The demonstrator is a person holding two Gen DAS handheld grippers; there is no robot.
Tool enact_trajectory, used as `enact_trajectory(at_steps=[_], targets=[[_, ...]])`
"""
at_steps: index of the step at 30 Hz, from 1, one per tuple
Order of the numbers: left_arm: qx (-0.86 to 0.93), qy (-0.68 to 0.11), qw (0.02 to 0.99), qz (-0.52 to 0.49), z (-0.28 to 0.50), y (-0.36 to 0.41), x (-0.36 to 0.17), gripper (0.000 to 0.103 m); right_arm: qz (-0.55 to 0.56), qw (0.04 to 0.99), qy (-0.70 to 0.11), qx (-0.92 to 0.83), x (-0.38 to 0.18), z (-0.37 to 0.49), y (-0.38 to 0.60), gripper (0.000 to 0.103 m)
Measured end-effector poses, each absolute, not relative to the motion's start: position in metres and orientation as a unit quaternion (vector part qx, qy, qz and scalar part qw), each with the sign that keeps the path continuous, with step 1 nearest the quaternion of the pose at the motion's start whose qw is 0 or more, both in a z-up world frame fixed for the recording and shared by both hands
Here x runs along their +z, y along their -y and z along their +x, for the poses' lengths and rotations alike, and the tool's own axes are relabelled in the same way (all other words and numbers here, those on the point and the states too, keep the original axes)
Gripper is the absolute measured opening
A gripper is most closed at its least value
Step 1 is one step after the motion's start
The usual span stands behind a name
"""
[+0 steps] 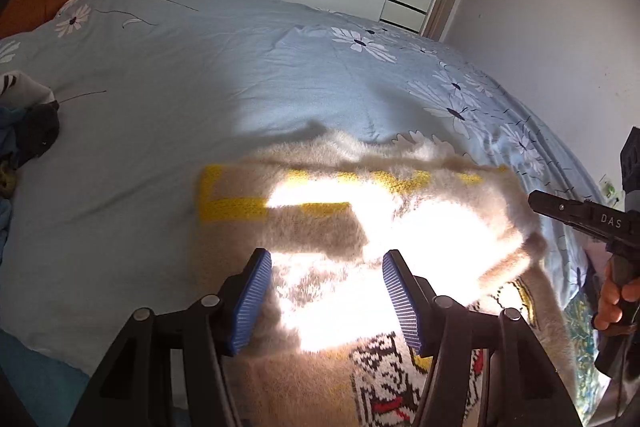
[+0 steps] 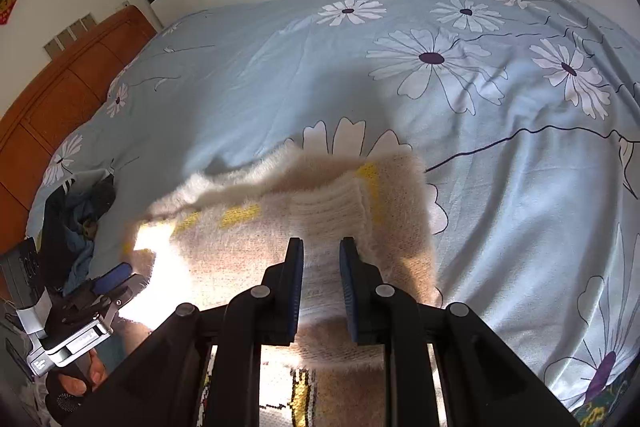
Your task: Fold clothes
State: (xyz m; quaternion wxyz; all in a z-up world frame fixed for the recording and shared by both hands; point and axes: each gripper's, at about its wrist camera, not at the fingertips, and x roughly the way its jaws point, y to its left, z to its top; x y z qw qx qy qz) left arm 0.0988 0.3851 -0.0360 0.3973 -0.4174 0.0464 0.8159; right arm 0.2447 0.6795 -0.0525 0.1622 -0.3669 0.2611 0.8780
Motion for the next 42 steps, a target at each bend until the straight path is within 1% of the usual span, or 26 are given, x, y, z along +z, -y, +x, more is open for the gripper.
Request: enact_trajectory(at_steps=[2,5,7,9,11,16,22,29,32,35,42], targets=[[0.816,-0.039,0.401,-0.415,0.113,-0.361,-0.034,0.062,-0.357,0.15,-0.257,0.885,-0.043,0.263,-0.668,0.019],[0.808,-0.031,0.396,-0.436,0.137,-0.323,-0.046,0.062,-0.355,0.125,-0.251,0.892,-0.038,0.302,-0.647,0.02],[0.801,-0.026,0.394,-0.45,0.153,-0.298,-0.056,0.062,-0.37,0.118,-0.24,0.89,-0.043,0.333,-0.632,0.026],[0.794,-0.026,0.394,-0.463,0.169,-0.277,-0.069,0.062,-0.384,0.118,-0.225,0.888,-0.049,0.366,-0.616,0.035],[0.785,-0.03,0.395,-0.476,0.188,-0.261,-0.082,0.062,-0.398,0.119,-0.217,0.884,-0.059,0.397,-0.601,0.039],[0.78,-0.031,0.405,-0.477,0.228,-0.235,-0.097,0.062,-0.416,0.115,-0.238,0.87,-0.086,0.457,-0.58,0.039],[0.769,-0.004,0.413,-0.488,0.253,-0.229,-0.091,0.062,-0.398,0.093,-0.275,0.87,-0.1,0.473,-0.567,0.039],[0.771,0.035,0.406,-0.489,0.264,-0.226,-0.099,0.062,-0.393,0.092,-0.277,0.872,-0.125,0.471,-0.57,0.04],[0.774,0.046,0.399,-0.49,0.266,-0.226,-0.1,0.062,-0.373,0.075,-0.297,0.876,-0.128,0.477,-0.571,0.041],[0.772,0.054,0.399,-0.492,0.268,-0.228,-0.1,0.063,-0.365,0.063,-0.299,0.879,-0.13,0.476,-0.568,0.042],[0.768,0.09,0.398,-0.493,0.267,-0.223,-0.105,0.063,-0.371,0.047,-0.309,0.875,-0.13,0.461,-0.569,0.042]])
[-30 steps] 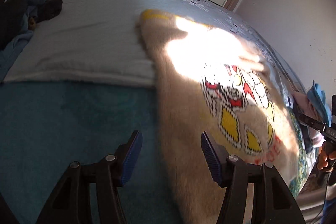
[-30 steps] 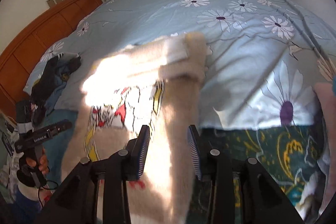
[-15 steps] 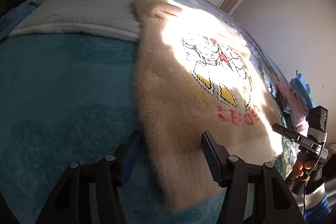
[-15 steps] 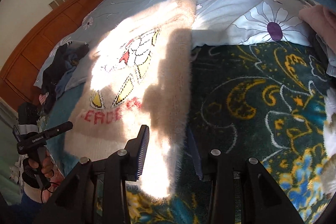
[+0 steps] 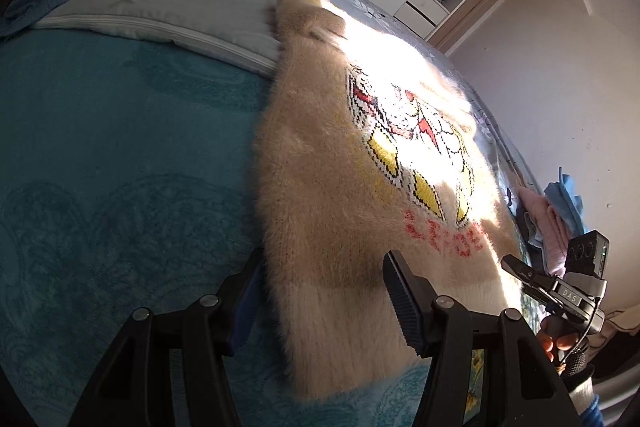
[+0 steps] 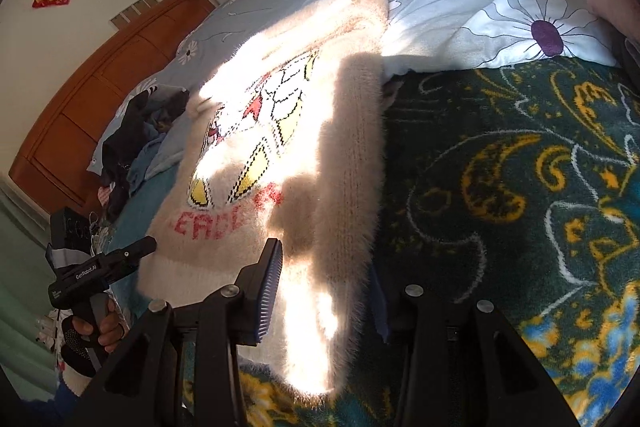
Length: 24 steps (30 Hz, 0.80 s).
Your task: Fold clothes
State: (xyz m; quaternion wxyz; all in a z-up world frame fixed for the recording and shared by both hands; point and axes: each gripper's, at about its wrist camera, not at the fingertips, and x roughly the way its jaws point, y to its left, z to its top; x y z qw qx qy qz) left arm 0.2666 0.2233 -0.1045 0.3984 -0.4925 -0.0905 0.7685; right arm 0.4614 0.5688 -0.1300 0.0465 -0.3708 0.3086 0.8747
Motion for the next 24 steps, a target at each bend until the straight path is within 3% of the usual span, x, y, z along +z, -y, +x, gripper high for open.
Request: enact_trajectory(at_steps=[6,11,14,15,16,17,24], targets=[[0.757,0.126,0.409,-0.494,0.267,-0.213,-0.108,0.06,-0.371,0.039,-0.325,0.869,-0.13,0.458,-0.566,0.044],[0.742,0.15,0.418,-0.503,0.27,-0.203,-0.112,0.051,-0.378,0.033,-0.338,0.861,-0.133,0.466,-0.566,0.033],[0.738,0.156,0.416,-0.509,0.272,-0.198,-0.115,0.04,-0.388,0.029,-0.339,0.857,-0.135,0.467,-0.563,0.025],[0.737,0.155,0.412,-0.512,0.271,-0.197,-0.116,0.032,-0.392,0.028,-0.338,0.855,-0.136,0.466,-0.561,0.017],[0.736,0.156,0.413,-0.513,0.271,-0.193,-0.116,0.014,-0.392,0.025,-0.337,0.856,-0.134,0.467,-0.561,0.014],[0.736,0.156,0.413,-0.514,0.271,-0.19,-0.116,0.011,-0.389,0.021,-0.336,0.858,-0.133,0.468,-0.56,0.012],[0.724,0.189,0.445,-0.493,0.266,-0.18,-0.089,0.009,-0.351,-0.033,-0.348,0.868,-0.109,0.479,-0.564,0.009]])
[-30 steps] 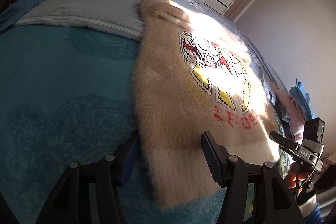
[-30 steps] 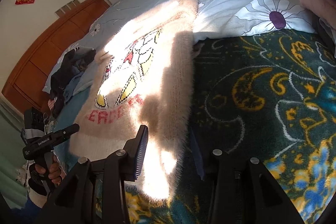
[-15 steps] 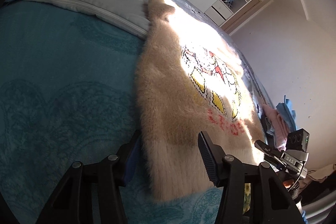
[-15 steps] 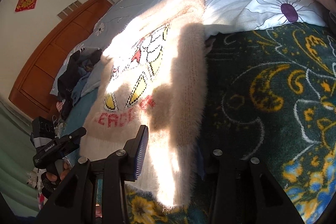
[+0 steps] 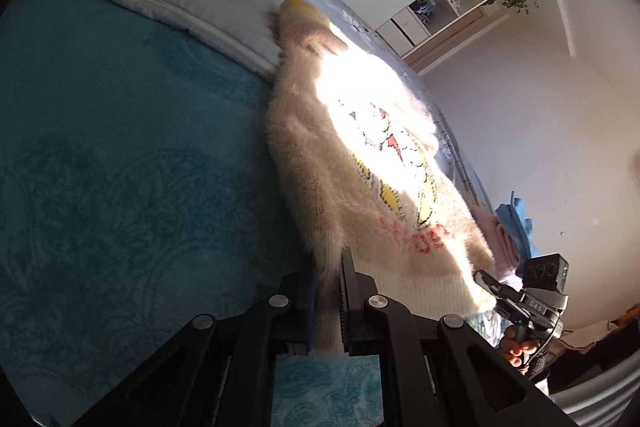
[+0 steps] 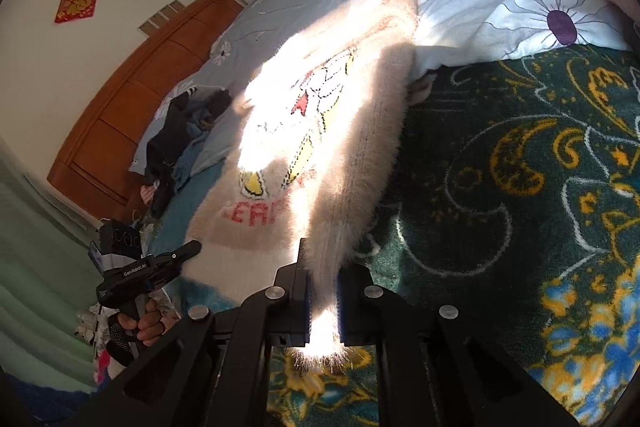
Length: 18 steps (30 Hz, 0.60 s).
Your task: Fold clothes
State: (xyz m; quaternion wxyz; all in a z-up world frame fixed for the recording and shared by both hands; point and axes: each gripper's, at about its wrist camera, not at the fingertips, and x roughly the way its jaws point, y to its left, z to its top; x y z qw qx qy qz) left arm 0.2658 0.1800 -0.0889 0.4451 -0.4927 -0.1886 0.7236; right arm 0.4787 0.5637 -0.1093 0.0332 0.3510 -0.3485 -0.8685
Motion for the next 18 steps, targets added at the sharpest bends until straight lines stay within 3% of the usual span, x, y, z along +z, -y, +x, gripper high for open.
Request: enact_trajectory(at_steps=[4,11,18], targets=[[0.718,0.202,0.473,-0.468,0.242,-0.183,-0.051,0.009,0.339,0.046,0.348,-0.873,-0.087,0.469,-0.571,0.009],[0.74,0.201,0.479,-0.428,0.142,-0.236,0.018,0.01,0.271,0.054,0.351,-0.895,0.001,0.404,-0.613,0.009],[0.758,0.161,0.447,-0.448,0.045,-0.323,0.012,0.01,0.312,-0.008,0.371,-0.874,0.006,0.291,-0.685,0.009]])
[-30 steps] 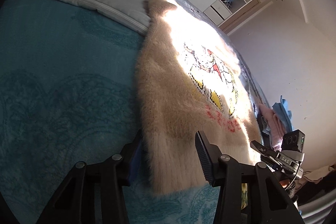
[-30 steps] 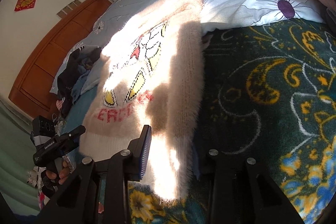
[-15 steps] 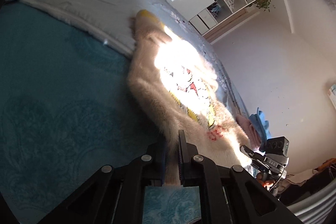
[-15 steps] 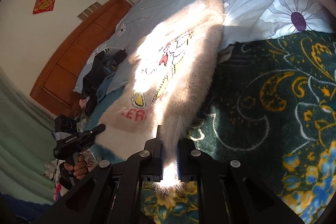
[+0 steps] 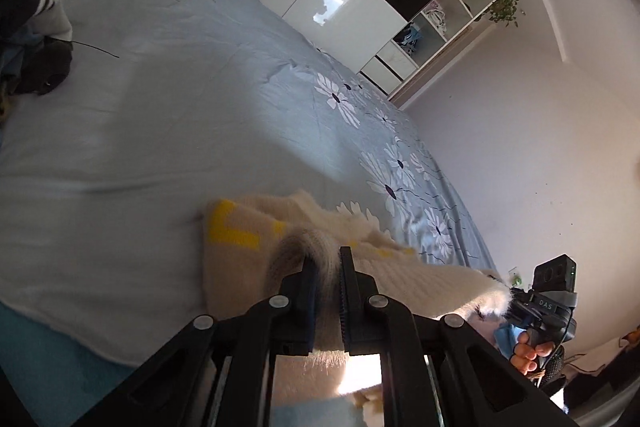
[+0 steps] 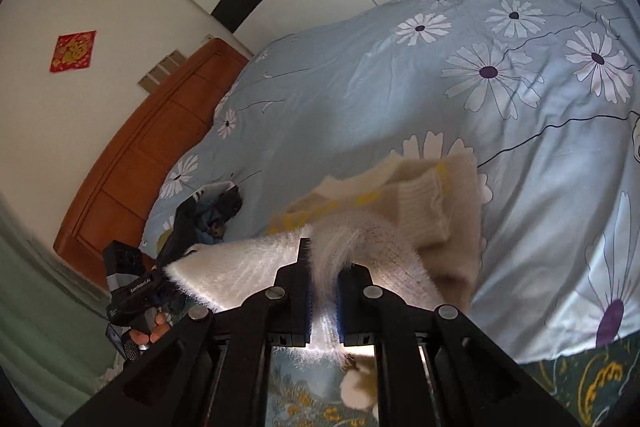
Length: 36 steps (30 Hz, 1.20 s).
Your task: Fold clothes
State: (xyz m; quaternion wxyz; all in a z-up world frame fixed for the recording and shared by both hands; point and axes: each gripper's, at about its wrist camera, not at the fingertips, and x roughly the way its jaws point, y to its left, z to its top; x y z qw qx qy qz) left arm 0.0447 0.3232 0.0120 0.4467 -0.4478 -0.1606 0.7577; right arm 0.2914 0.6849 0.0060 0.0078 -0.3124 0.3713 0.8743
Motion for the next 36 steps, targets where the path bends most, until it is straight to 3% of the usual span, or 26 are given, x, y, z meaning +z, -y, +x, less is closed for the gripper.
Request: enact_trajectory(at_steps=[9,14,15,16,18,22,23,24,29,36], targets=[[0.745,0.133,0.426,-0.496,-0.007,-0.379,-0.052,0.014,-0.389,0.069,-0.427,0.813,-0.072,0.229,-0.746,0.009],[0.737,0.132,0.45,-0.486,-0.006,-0.375,-0.051,0.024,-0.39,0.074,-0.421,0.816,-0.069,0.222,-0.744,0.009],[0.735,0.138,0.454,-0.484,-0.006,-0.372,-0.047,0.034,-0.392,0.073,-0.412,0.819,-0.064,0.222,-0.742,0.01],[0.743,0.142,0.45,-0.475,-0.005,-0.367,-0.041,0.056,-0.392,0.071,-0.403,0.824,-0.059,0.222,-0.74,0.011],[0.768,0.141,0.431,-0.452,-0.003,-0.356,-0.028,0.072,-0.388,0.068,-0.388,0.833,-0.047,0.222,-0.736,0.022],[0.778,0.143,0.418,-0.447,-0.003,-0.34,-0.016,0.072,-0.372,0.076,-0.362,0.851,-0.026,0.221,-0.729,0.043],[0.78,0.137,0.415,-0.447,-0.001,-0.339,-0.016,0.072,-0.363,0.082,-0.355,0.857,-0.021,0.223,-0.729,0.055],[0.783,0.13,0.413,-0.447,0.001,-0.337,-0.016,0.072,-0.353,0.087,-0.349,0.863,-0.015,0.226,-0.729,0.059],[0.765,0.108,0.418,-0.478,0.013,-0.338,-0.039,0.072,-0.348,0.087,-0.341,0.869,-0.016,0.246,-0.723,0.059],[0.744,0.092,0.415,-0.516,0.021,-0.348,-0.077,0.072,-0.401,0.07,-0.374,0.834,-0.086,0.276,-0.72,0.06]])
